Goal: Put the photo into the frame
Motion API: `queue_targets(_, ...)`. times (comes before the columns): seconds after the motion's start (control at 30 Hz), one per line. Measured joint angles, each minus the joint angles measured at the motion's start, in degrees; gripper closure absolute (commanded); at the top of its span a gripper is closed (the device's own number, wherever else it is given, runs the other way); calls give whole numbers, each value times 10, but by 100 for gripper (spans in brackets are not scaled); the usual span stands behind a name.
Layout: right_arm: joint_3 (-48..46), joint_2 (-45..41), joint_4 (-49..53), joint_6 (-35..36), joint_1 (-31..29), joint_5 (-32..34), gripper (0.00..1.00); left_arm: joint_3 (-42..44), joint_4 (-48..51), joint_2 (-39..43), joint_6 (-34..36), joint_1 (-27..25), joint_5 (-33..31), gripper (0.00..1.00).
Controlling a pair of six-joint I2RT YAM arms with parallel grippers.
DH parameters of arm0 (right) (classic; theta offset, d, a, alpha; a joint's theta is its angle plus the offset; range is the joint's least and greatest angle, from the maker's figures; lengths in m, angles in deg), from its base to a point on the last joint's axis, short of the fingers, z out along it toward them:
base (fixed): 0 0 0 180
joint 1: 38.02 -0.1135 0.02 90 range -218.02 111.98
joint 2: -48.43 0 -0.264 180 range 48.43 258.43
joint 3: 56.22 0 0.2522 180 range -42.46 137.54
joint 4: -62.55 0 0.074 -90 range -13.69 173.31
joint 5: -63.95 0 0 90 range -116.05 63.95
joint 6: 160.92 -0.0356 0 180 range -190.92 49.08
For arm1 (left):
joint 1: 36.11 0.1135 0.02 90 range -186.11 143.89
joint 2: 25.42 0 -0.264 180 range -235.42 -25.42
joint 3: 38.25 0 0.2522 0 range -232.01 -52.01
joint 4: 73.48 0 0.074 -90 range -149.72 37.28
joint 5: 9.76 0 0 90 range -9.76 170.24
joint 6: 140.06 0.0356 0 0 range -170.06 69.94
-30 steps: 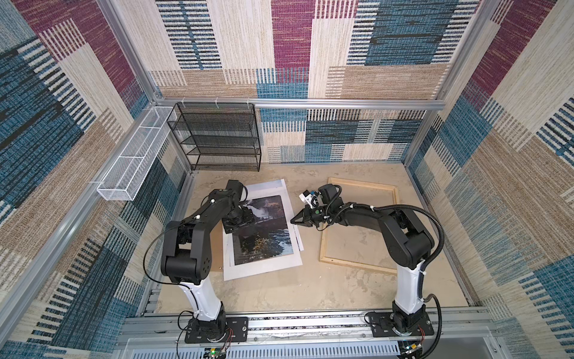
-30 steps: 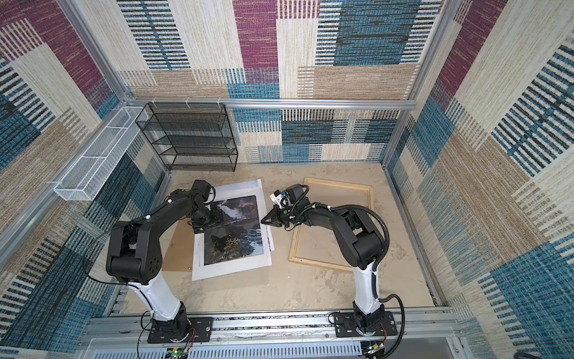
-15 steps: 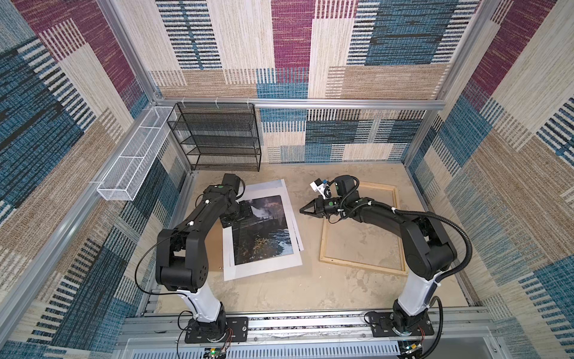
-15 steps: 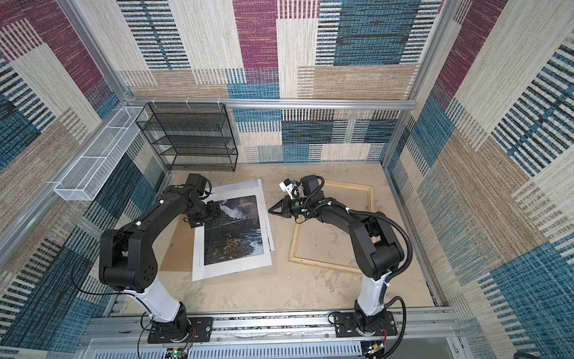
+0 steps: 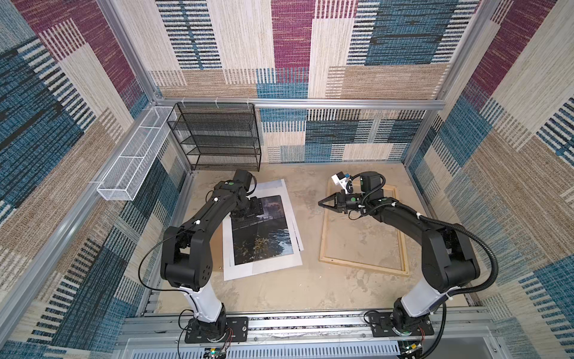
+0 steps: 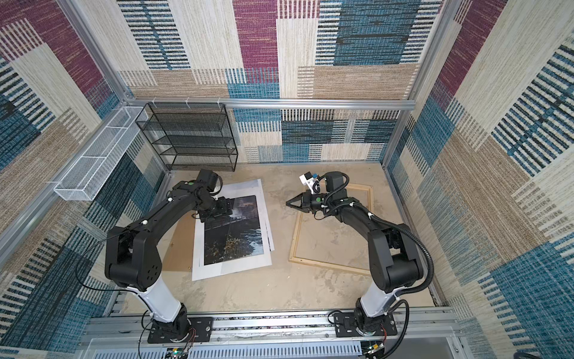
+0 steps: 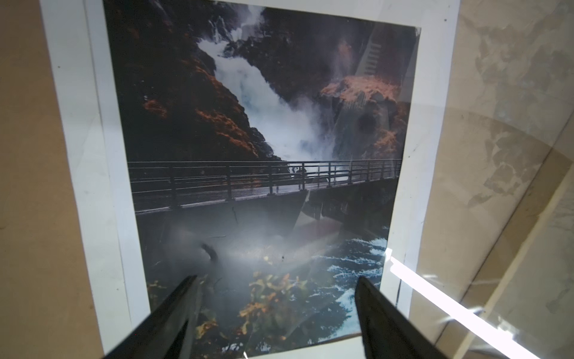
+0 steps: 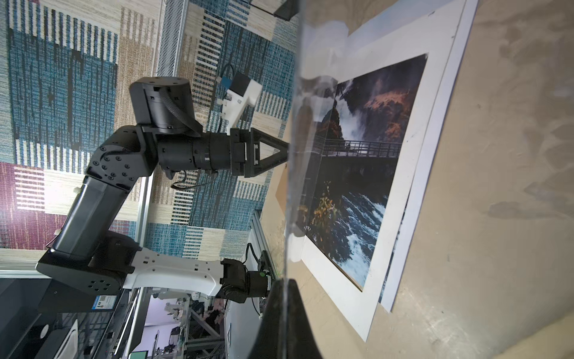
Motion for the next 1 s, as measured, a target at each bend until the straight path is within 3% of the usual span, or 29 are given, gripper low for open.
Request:
queue_targets(0.37, 10, -35, 115, 140, 104, -3, 100, -87, -11, -95, 7, -58, 43, 21)
queue_targets(0.77, 24, 18, 210, 282, 218, 32, 100, -185, -24, -193, 12, -95, 105, 21)
queue_targets(1.0, 104, 109, 279, 366, 280, 40, 100, -229, -35, -230, 12, -107, 152, 21)
